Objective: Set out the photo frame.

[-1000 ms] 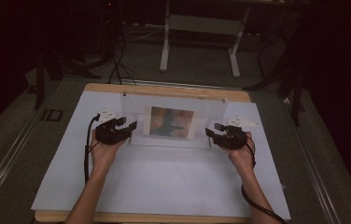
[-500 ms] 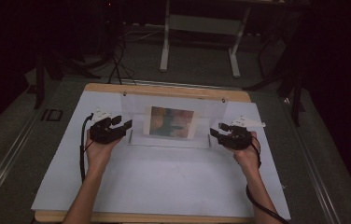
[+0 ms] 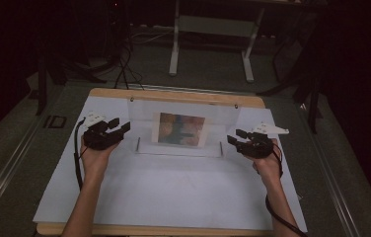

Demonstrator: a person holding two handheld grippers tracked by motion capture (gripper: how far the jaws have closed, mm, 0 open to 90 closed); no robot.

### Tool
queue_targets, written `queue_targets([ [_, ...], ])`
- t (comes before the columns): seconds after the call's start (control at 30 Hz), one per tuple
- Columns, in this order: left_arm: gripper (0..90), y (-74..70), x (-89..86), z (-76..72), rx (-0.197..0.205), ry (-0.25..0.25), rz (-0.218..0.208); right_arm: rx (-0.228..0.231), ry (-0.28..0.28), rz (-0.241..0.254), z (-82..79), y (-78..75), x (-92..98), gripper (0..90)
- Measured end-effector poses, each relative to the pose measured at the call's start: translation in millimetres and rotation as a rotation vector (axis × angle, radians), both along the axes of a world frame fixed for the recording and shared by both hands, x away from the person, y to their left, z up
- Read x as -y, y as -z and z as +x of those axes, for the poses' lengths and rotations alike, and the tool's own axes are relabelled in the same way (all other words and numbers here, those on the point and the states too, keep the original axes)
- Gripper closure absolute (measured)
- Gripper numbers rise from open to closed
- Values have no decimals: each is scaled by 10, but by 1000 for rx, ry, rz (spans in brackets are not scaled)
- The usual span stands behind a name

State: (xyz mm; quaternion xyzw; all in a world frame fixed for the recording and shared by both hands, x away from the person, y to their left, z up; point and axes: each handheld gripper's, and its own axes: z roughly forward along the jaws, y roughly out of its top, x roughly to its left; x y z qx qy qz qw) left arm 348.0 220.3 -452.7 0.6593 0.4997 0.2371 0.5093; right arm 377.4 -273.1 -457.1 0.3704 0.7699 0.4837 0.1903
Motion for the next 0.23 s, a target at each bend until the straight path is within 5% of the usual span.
queue_targets([
  [0.23, 484, 41, -180, 18, -23, -72, 24, -31, 16, -2, 32, 25, 151, 492],
])
